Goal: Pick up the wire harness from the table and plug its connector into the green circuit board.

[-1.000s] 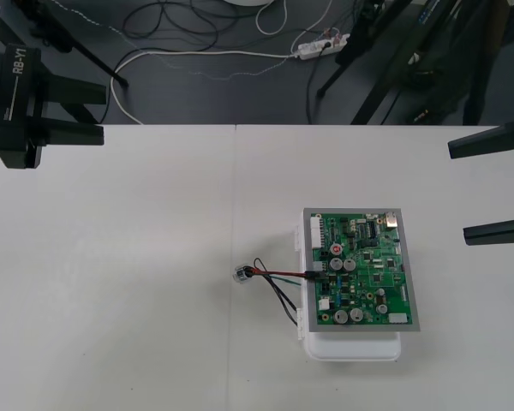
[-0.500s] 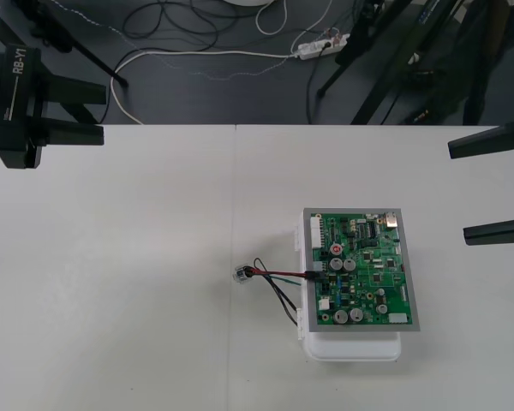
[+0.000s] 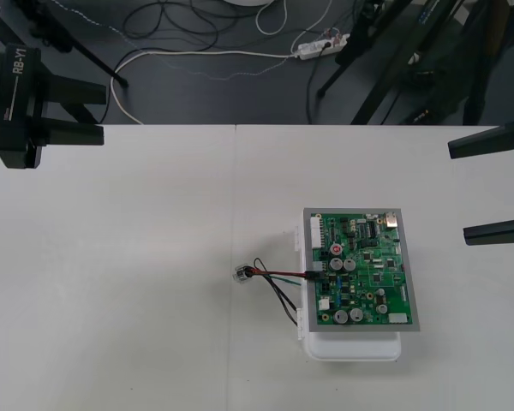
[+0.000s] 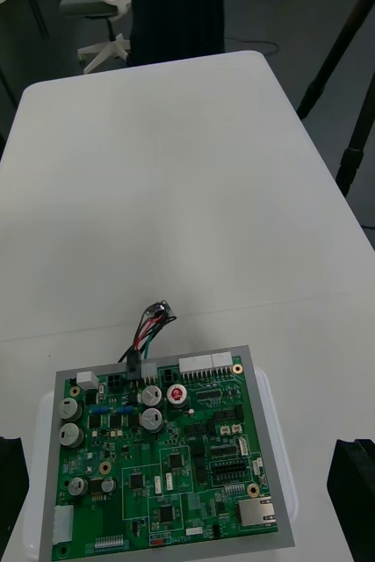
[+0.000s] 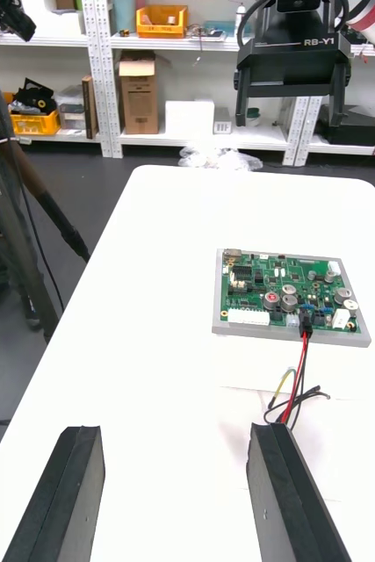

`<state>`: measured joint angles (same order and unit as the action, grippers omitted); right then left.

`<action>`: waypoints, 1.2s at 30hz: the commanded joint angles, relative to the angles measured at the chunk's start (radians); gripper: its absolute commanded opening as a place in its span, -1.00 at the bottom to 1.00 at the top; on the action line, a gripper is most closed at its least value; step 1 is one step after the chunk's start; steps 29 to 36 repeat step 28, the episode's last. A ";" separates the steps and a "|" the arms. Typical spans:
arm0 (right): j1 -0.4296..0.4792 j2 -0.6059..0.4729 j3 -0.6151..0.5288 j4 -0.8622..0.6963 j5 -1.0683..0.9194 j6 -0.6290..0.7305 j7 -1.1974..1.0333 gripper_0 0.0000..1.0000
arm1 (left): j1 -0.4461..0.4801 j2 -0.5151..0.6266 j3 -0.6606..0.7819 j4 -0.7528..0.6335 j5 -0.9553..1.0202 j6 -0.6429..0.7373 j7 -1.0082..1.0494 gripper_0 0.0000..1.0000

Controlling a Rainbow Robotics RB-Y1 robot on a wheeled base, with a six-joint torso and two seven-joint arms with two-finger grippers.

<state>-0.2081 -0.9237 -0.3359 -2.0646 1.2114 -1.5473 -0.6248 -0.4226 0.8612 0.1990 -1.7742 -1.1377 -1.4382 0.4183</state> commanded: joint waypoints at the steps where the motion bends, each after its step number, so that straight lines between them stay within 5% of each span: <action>1: 0.010 0.006 -0.035 -0.025 0.005 -0.005 -0.021 1.00 | -0.039 0.042 -0.006 -0.027 0.012 -0.022 -0.030 -0.05; 36: 0.010 0.006 -0.035 -0.025 0.005 -0.005 -0.021 1.00 | -0.039 0.042 -0.006 -0.027 0.012 -0.022 -0.030 -0.04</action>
